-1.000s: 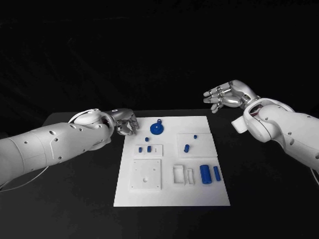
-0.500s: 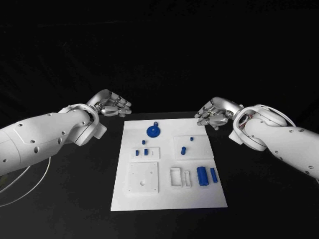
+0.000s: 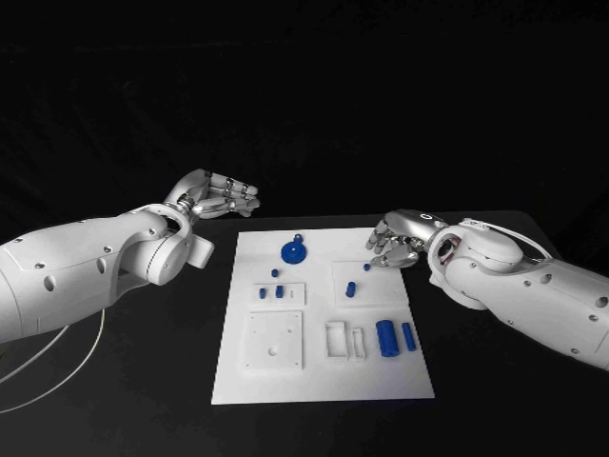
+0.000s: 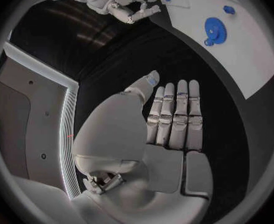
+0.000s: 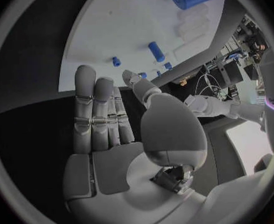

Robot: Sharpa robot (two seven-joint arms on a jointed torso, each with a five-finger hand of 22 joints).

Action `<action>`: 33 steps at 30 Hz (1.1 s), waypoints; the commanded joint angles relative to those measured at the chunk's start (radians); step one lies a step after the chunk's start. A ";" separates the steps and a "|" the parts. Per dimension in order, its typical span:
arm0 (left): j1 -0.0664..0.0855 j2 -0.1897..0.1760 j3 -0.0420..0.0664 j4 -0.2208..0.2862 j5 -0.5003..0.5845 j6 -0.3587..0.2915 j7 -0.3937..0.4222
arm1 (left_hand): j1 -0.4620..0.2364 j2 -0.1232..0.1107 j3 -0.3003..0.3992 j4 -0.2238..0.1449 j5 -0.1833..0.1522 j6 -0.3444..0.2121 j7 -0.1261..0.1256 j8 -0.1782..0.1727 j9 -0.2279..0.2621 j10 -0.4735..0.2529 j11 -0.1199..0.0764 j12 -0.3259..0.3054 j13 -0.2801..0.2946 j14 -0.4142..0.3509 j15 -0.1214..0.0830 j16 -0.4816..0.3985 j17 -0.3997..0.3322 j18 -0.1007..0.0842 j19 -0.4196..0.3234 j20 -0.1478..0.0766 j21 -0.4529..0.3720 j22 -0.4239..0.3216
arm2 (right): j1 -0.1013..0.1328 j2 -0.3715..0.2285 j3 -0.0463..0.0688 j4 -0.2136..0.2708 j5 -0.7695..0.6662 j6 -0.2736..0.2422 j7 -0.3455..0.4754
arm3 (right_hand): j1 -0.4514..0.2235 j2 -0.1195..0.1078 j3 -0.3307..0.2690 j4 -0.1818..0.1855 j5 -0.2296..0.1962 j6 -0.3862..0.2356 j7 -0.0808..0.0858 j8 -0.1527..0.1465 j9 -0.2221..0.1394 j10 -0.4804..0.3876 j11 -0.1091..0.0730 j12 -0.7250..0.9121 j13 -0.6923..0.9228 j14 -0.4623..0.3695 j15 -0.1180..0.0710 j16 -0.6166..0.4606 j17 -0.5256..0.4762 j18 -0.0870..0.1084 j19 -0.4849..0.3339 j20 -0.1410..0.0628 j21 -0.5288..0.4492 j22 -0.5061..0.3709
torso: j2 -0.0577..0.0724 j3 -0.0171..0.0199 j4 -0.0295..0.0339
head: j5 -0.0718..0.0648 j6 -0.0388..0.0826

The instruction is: Assemble the parts on the task board

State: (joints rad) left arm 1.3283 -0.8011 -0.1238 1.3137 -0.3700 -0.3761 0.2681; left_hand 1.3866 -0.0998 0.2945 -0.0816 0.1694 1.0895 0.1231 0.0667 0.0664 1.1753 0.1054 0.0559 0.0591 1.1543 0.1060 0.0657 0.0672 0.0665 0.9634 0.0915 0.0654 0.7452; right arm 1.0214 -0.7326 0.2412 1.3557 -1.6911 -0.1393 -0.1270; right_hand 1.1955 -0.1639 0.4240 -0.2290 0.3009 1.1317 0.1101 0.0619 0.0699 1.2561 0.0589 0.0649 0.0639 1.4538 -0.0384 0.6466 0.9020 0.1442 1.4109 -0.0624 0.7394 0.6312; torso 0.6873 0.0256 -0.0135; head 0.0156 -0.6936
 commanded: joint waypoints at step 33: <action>0.003 -0.007 0.001 0.041 0.117 0.006 0.066 | 0.018 0.015 -0.027 -0.011 0.008 -0.002 0.009 -0.004 0.000 -0.007 0.009 0.003 -0.001 0.010 0.005 -0.004 0.000 0.021 0.056 0.000 0.008 -0.202 | -0.010 0.069 -0.075 -0.050 -0.159 -0.025 -0.079 | 0.012 -0.007 0.184 0.036 -0.138 0.042 -0.014 0.002 0.002 0.041 -0.017 -0.004 0.001 0.007 -0.006 0.052 -0.002 0.006 0.035 -0.004 0.020 0.185 | 0.001 0.0020 -0.0014 | 0.013 -0.017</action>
State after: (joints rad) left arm 1.3287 -0.8080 -0.1241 1.3516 -0.2657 -0.3779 0.3178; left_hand 1.3960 -0.0906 0.2736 -0.0912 0.1733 1.0859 0.1267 0.0667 0.0662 1.1646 0.1160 0.0559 0.0592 1.1586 0.1100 0.0657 0.0674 0.0782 1.0140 0.0914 0.0693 0.5439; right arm 1.0155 -0.6649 0.1696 1.3082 -1.8289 -0.1682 -0.1945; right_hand 1.2096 -0.1777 0.6066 -0.1932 0.1622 1.1702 0.0945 0.0619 0.0713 1.2948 0.0403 0.0652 0.0645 1.4592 -0.0380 0.6951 0.9017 0.1543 1.4410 -0.0630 0.7572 0.8167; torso 0.6884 0.0278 -0.0142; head 0.0274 -0.7111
